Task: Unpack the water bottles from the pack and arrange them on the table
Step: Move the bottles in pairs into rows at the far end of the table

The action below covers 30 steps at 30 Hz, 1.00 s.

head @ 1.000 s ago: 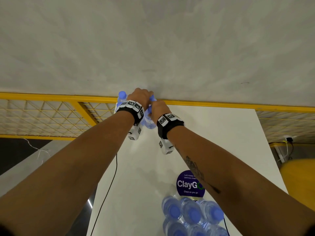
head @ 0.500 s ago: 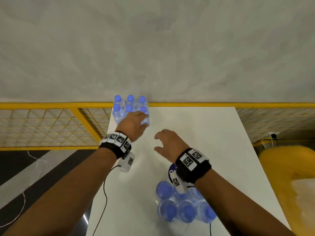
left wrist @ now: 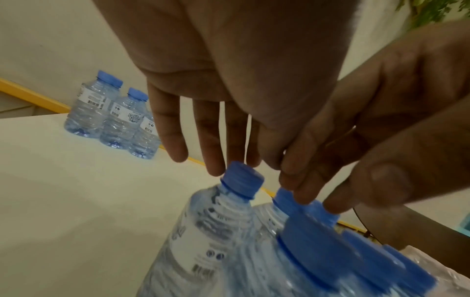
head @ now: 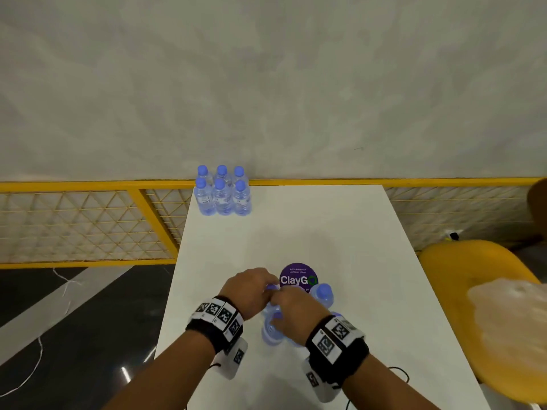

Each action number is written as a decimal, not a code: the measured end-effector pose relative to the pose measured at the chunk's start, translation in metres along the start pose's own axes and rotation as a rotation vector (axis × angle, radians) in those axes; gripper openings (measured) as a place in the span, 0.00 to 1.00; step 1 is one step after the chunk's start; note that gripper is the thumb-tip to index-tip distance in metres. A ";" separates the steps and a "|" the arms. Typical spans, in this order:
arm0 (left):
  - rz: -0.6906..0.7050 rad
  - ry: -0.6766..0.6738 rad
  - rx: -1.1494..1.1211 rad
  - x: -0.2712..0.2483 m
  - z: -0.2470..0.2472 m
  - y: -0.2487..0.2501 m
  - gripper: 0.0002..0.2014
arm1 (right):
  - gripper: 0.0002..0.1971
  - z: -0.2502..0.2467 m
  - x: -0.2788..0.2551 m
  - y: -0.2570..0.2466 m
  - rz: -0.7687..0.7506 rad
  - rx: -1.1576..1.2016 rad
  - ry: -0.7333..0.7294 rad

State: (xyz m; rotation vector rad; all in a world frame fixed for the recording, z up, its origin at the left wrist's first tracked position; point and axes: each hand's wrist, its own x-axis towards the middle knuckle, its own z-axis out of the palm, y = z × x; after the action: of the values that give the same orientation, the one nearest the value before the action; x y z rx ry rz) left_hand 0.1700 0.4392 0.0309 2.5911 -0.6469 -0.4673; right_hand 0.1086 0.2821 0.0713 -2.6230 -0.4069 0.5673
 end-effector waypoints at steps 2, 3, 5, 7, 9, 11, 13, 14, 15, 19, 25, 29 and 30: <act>0.014 0.012 -0.030 -0.007 0.007 0.002 0.16 | 0.09 0.015 -0.008 0.002 -0.034 -0.027 0.020; 0.015 0.017 -0.033 -0.010 0.010 0.002 0.14 | 0.09 0.020 -0.011 0.001 -0.046 -0.053 0.034; 0.007 0.013 -0.009 -0.012 0.015 0.004 0.14 | 0.09 0.028 -0.015 -0.001 -0.065 -0.090 0.055; -0.003 0.011 0.050 -0.013 0.021 0.004 0.18 | 0.10 0.034 -0.016 -0.003 -0.068 -0.180 0.050; -0.015 0.026 0.102 -0.011 0.027 0.004 0.20 | 0.11 0.037 -0.016 -0.004 -0.055 -0.262 0.037; -0.016 0.032 0.137 -0.009 0.030 0.005 0.18 | 0.12 0.037 -0.016 -0.005 -0.053 -0.299 0.012; -0.015 0.023 0.160 -0.006 0.032 0.004 0.16 | 0.13 0.035 -0.015 -0.006 -0.055 -0.328 -0.007; -0.013 0.020 0.166 -0.004 0.032 0.003 0.15 | 0.13 0.036 -0.012 -0.004 -0.063 -0.343 0.005; -0.012 0.019 0.170 0.000 0.032 0.001 0.15 | 0.13 0.034 -0.012 -0.004 -0.065 -0.358 -0.002; -0.023 0.057 0.143 0.017 0.016 -0.008 0.16 | 0.17 0.036 -0.002 0.003 -0.050 -0.302 -0.042; -0.005 0.185 0.188 0.066 -0.040 -0.017 0.16 | 0.13 -0.017 0.028 0.000 -0.033 -0.104 0.165; -0.011 0.225 0.242 0.119 -0.084 -0.024 0.16 | 0.10 -0.062 0.069 0.007 -0.022 -0.033 0.215; -0.015 0.224 0.267 0.134 -0.094 -0.026 0.16 | 0.10 -0.070 0.082 0.011 -0.009 -0.017 0.225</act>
State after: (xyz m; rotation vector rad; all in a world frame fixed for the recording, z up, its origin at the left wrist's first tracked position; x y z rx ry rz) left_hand 0.3301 0.4225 0.0693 2.8442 -0.6499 -0.0945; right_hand 0.2141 0.2790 0.0978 -2.6617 -0.3531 0.2627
